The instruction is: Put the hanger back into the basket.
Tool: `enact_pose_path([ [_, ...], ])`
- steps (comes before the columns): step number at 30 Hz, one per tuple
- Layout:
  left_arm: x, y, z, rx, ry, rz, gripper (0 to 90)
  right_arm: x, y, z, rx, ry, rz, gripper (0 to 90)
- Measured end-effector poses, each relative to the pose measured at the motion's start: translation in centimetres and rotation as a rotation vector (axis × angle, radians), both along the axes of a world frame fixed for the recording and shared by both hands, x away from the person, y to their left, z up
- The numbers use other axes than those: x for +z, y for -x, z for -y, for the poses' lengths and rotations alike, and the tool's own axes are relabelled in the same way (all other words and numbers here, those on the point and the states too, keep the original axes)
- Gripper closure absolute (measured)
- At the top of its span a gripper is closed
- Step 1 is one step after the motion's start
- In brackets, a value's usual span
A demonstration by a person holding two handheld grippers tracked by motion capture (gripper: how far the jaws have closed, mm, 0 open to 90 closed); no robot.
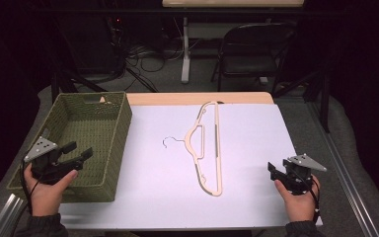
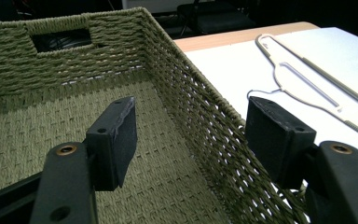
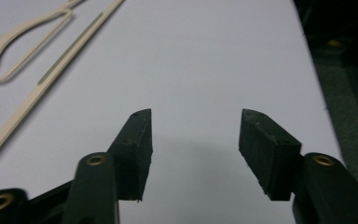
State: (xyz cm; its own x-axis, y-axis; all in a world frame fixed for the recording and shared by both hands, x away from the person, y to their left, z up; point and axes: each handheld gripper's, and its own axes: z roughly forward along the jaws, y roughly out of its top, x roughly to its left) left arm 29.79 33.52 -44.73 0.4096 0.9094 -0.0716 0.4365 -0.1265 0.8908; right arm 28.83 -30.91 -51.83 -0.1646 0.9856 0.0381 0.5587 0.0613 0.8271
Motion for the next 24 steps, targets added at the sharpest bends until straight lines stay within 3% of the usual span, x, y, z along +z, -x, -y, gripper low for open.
enact_pose_path([
  [2, 0.0, 0.0, 0.0, -0.004, -0.002, -0.001, 34.3, -0.4, -0.2, 0.1, 0.019, -0.015, -0.028, 46.5],
  [9, 0.0, 0.0, 0.1, -0.014, -0.002, -0.004, 33.9, -0.4, -0.5, -0.8, 0.032, 0.058, -0.028, 46.3],
  [16, 0.4, 0.5, -0.1, -0.009, 0.006, -0.001, 34.0, 1.7, -1.5, -1.8, 0.076, 0.078, -0.082, 37.4],
  [17, 0.5, 0.5, -0.1, -0.011, 0.005, 0.0, 34.0, 1.9, -1.8, -1.9, 0.074, 0.071, -0.065, 36.7],
  [19, 0.6, 0.6, 0.0, -0.01, 0.001, 0.001, 34.0, 2.9, -2.2, -1.8, 0.1, 0.06, -0.121, 35.7],
  [20, 0.6, 0.6, 0.0, -0.012, 0.002, 0.001, 34.0, 3.1, -2.5, -1.9, 0.106, 0.057, -0.11, 34.9],
  [24, 0.6, 0.6, 0.1, -0.018, 0.001, -0.001, 34.0, 4.9, -3.7, -2.1, 0.155, 0.101, -0.158, 34.3],
])
